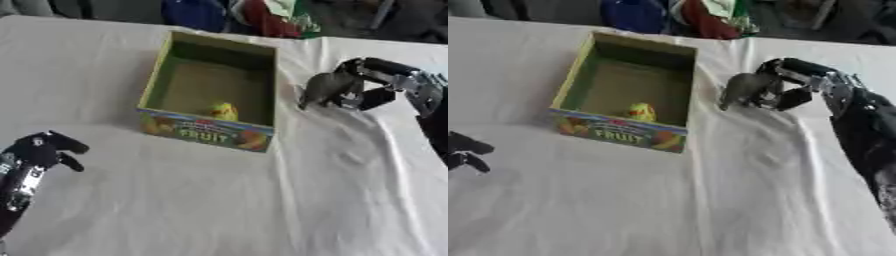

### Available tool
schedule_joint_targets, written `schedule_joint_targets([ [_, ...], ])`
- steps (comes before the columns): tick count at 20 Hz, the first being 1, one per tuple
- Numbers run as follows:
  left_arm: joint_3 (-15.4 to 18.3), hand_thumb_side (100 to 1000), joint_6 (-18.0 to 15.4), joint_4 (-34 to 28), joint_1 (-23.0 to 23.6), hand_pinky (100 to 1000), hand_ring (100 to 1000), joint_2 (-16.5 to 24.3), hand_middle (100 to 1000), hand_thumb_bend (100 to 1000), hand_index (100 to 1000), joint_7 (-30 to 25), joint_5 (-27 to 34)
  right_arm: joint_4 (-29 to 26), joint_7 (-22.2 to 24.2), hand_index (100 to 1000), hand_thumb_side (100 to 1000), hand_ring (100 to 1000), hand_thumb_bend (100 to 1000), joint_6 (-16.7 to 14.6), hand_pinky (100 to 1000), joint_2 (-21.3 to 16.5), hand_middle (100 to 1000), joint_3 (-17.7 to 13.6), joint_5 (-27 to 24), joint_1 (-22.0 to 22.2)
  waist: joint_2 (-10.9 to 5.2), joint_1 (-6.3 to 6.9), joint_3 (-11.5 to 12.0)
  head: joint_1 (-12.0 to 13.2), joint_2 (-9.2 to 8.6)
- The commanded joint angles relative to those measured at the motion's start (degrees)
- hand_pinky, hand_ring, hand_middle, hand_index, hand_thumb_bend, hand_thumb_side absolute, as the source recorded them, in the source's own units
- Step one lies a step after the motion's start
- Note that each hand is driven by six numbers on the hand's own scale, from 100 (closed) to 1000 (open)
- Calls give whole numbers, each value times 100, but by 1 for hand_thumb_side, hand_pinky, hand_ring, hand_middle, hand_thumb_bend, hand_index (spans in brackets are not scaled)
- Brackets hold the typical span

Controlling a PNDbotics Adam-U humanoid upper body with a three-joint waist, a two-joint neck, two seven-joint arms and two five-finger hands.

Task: Pick up objects on the table and place them in the box.

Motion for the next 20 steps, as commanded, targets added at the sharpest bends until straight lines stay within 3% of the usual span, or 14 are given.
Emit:
schedule_joint_targets([
  [1,34,804,-5,-123,-17,535,696,14,564,100,680,-8,-17,-31,-137,608,446,839,223,-47,795,52,723,45,179,-25,-63,42,-3,-13,-65],
  [6,36,804,-1,-118,-12,535,696,14,564,100,680,-4,-20,-237,-294,530,331,830,188,-47,785,60,703,78,87,-106,-68,37,-17,-18,-61],
  [11,39,802,3,-113,-7,535,696,25,564,100,680,-4,-17,-604,-118,504,223,824,173,-47,779,25,690,108,-346,-277,-88,22,-40,-22,-60],
  [20,31,801,9,-103,9,535,697,67,564,100,679,-14,-4,-1039,584,496,188,822,189,-47,779,-6,682,77,-1382,-735,-154,-29,-72,-115,-86],
])
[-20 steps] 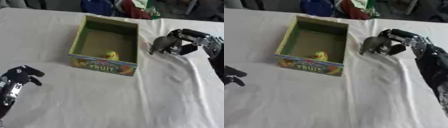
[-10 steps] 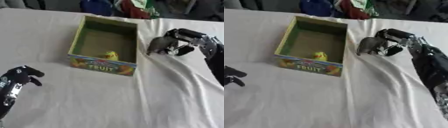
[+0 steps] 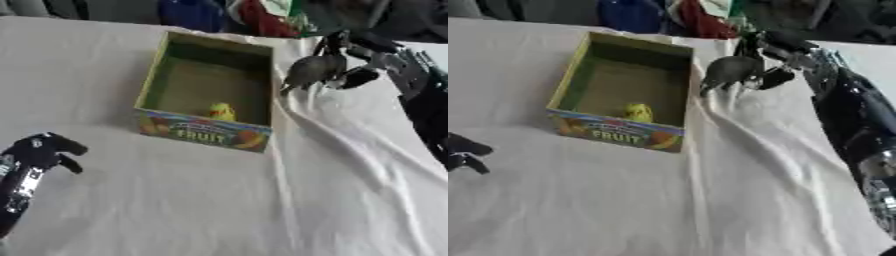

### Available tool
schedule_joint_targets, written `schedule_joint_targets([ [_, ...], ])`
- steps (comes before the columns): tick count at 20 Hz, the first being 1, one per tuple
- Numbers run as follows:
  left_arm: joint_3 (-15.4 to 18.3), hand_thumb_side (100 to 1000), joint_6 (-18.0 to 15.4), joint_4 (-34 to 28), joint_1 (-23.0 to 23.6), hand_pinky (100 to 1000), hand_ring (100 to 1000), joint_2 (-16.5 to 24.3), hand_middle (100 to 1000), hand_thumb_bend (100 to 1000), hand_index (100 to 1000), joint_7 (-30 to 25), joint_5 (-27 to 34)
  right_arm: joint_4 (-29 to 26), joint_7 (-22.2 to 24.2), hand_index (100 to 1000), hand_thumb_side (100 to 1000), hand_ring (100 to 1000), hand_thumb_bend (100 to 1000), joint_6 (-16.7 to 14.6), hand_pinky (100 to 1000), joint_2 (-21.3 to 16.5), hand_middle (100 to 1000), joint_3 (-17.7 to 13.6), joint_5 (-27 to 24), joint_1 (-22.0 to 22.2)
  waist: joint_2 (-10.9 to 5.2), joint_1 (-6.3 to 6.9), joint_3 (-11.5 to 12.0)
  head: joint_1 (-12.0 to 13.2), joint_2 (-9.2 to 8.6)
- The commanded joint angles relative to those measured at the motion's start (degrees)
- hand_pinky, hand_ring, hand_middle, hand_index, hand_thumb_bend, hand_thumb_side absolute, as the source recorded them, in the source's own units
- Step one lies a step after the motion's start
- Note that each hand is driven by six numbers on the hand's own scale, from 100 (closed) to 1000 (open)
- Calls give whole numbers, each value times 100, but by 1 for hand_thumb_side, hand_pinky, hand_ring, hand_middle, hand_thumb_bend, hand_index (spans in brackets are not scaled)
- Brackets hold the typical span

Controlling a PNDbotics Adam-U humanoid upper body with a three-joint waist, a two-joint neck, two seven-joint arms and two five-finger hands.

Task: Pick up objects on the table and place them in the box.

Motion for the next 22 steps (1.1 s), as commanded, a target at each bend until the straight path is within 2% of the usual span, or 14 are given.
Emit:
schedule_joint_targets([
  [1,29,800,4,-103,-18,535,697,71,564,100,679,-12,-1,-261,395,495,186,822,192,-168,779,-183,682,-33,-400,-275,-136,9,-9,-63,-85],
  [7,15,799,7,-93,-6,535,697,93,564,100,679,-24,10,-419,795,496,185,825,215,-168,783,-76,684,-22,-867,-596,-182,-22,9,-121,-105],
  [13,-26,799,8,-90,-19,535,698,93,565,100,679,-65,42,-458,1148,501,181,826,200,-168,783,244,685,40,-1069,-808,-222,-30,85,-201,-115],
  [22,-93,797,10,-105,-73,535,698,54,565,100,677,-143,111,-356,1520,505,183,824,145,-168,779,765,684,84,-856,-807,-239,-14,318,-329,-149],
])
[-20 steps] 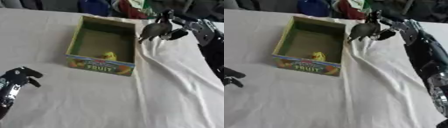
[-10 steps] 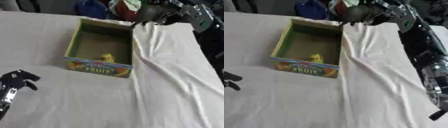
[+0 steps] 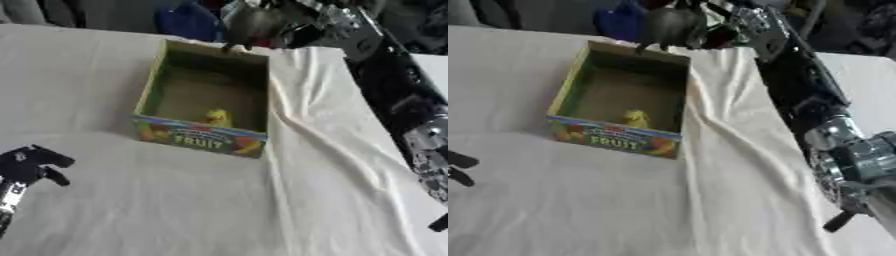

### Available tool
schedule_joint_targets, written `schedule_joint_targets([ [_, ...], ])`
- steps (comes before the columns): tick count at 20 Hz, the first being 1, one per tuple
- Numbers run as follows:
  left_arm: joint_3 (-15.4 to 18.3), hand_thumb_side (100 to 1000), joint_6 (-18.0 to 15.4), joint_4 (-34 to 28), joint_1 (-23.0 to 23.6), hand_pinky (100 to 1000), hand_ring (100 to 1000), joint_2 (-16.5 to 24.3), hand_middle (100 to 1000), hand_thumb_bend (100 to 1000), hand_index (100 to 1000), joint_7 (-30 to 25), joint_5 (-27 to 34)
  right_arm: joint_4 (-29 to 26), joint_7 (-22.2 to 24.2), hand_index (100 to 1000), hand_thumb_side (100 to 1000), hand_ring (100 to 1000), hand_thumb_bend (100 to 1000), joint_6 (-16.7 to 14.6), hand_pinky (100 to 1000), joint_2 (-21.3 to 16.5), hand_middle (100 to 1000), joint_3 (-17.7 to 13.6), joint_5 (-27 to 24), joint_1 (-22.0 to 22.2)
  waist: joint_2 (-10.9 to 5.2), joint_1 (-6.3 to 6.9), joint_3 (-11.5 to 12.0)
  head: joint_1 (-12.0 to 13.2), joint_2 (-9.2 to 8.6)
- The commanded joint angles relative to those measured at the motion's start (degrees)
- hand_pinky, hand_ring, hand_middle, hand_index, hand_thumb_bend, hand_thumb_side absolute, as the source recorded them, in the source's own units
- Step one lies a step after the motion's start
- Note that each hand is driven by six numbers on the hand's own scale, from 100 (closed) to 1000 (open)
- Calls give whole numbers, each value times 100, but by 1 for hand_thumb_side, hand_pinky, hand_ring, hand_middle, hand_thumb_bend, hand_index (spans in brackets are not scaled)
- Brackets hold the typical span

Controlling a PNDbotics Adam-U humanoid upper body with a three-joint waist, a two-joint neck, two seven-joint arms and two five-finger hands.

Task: Pick up objects on the table and place them in the box.

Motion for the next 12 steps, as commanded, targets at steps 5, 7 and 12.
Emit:
schedule_joint_targets([
  [5,-35,798,-6,-111,-103,535,698,25,565,100,677,-66,60,-2,901,506,236,825,130,-815,779,228,684,6,311,-93,-124,54,120,-112,-54],
  [7,-38,798,-4,-110,-108,535,698,16,565,100,677,-73,64,12,889,506,266,825,122,-815,778,310,684,21,428,-54,-117,58,145,-123,-50],
  [12,-43,799,-3,-113,-118,534,699,1,565,100,678,-81,70,77,810,507,339,823,100,-815,774,461,683,43,690,27,-100,74,171,-141,-33],
])
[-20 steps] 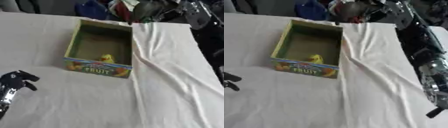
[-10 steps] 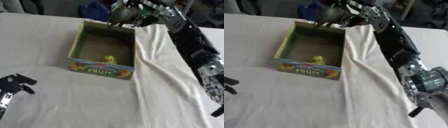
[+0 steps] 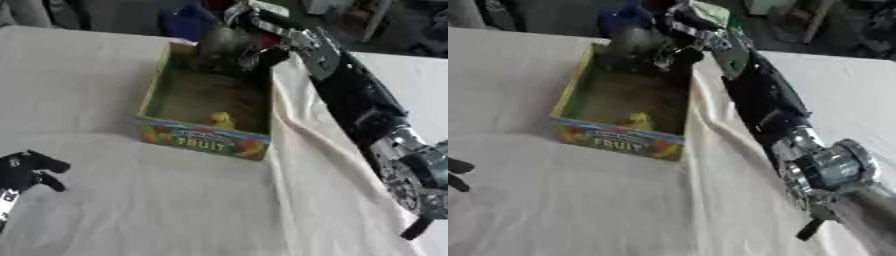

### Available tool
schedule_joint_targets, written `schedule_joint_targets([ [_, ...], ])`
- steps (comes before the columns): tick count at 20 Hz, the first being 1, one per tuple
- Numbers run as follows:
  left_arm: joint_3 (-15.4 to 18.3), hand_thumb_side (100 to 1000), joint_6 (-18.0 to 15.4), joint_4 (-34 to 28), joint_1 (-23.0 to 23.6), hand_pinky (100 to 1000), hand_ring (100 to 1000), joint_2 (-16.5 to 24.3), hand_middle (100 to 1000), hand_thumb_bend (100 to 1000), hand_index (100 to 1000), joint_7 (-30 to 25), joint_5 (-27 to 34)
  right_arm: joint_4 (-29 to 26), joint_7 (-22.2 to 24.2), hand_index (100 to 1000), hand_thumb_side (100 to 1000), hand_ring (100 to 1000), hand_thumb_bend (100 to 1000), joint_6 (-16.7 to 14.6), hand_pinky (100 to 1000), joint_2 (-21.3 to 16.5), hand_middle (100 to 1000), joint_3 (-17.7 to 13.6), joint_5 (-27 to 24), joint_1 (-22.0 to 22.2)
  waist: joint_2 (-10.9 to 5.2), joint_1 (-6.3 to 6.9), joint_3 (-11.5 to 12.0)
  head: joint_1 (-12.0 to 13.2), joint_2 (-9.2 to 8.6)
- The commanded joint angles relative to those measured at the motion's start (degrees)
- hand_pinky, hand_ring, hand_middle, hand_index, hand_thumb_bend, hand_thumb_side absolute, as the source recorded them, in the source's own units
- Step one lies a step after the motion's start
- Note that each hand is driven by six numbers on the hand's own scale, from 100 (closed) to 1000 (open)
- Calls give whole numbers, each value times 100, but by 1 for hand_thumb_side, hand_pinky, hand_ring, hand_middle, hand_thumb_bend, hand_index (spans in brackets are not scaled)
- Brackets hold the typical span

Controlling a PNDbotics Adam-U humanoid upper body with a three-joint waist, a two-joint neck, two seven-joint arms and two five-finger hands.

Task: Pick up objects on the table and place them in the box.

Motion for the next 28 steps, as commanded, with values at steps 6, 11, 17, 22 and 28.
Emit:
schedule_joint_targets([
  [6,-15,800,-10,-114,-82,534,699,-19,564,100,677,-34,22,63,658,513,416,824,100,-843,774,170,685,52,487,27,-77,73,23,-79,-4],
  [11,-13,801,-7,-115,-84,534,699,-31,564,100,677,-36,20,109,537,525,488,825,100,-843,773,288,684,95,760,129,-61,75,25,-97,14],
  [17,-9,803,-2,-108,-86,535,699,-44,565,100,677,-42,6,160,425,571,595,831,115,-843,776,409,694,156,1077,260,-46,75,10,-115,44],
  [22,-5,804,1,-102,-85,535,700,-48,565,100,677,-46,-6,165,323,687,656,840,231,-843,784,431,709,201,1341,307,-42,70,-3,-122,48],
  [28,0,804,5,-96,-86,535,700,-48,565,100,677,-44,-8,157,240,856,892,866,380,-843,804,389,747,245,1682,310,-46,59,-28,-126,52],
])
